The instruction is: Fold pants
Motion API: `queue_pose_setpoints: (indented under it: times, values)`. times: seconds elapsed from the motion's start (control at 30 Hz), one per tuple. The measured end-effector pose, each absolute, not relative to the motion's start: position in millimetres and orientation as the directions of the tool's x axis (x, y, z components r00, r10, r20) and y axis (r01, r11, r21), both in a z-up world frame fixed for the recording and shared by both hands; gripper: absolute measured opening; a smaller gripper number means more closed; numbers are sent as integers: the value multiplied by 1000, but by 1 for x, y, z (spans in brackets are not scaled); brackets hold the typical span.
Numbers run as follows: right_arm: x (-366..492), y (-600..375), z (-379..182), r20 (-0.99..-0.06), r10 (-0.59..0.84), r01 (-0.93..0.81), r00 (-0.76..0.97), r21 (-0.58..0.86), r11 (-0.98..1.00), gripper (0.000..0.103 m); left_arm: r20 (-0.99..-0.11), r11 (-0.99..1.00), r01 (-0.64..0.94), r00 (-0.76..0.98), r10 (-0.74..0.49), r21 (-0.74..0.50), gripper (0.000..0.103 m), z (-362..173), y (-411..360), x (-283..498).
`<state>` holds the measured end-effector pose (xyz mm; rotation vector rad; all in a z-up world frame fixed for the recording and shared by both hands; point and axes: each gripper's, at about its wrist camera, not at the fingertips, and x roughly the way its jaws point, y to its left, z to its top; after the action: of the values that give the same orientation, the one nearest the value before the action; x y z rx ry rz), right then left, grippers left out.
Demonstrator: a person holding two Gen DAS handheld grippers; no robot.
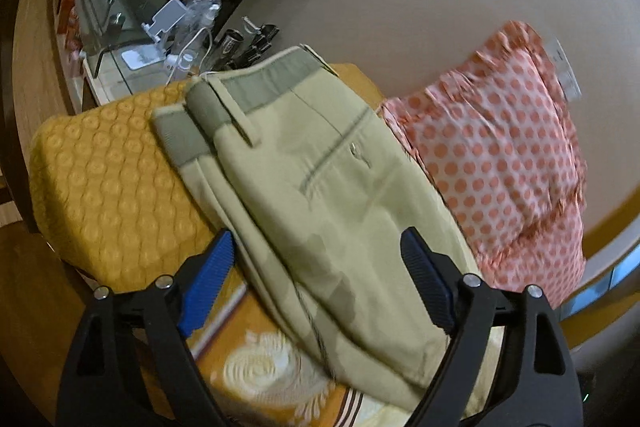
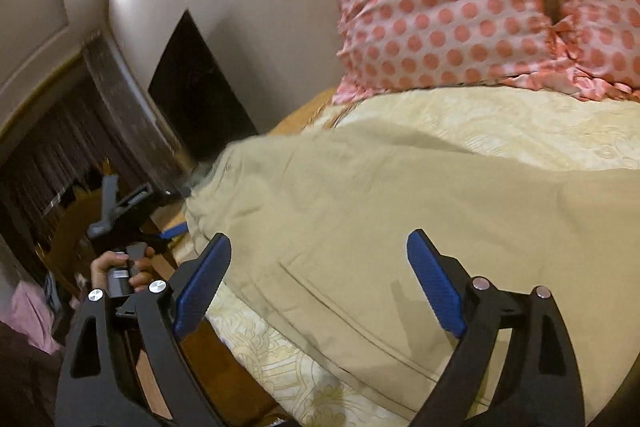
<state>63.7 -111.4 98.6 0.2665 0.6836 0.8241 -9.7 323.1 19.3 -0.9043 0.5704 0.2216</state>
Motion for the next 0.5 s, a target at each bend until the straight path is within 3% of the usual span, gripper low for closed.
queue_pose_setpoints:
  times: [0.1,0.17,0.2,0.23,0.33,0.5]
  values:
    - [64,-119,101,-422,761,-578,493,496,649,94,-583,580,-465,812,-21,-669,80,23,332,0]
    - [67,-122,103,-412,763,-574,498,503,646,94,-614,559,-509,790,2,-654,50,20,334,4]
    - [66,-125,102,-408,764,-573,500,506,644,94,-630,564,-524,777,10,-638,17,19,335,7]
    - [64,-131,100,-403,765,-570,503,511,644,94,-639,586,-530,769,26,-613,11,19,334,9]
    - [66,-149,98,-399,752,-545,525,520,657,94,-638,684,-506,767,77,-526,7,41,320,14]
    - [71,-197,102,-350,699,-470,624,547,693,96,-489,886,-277,870,67,-371,6,127,243,35]
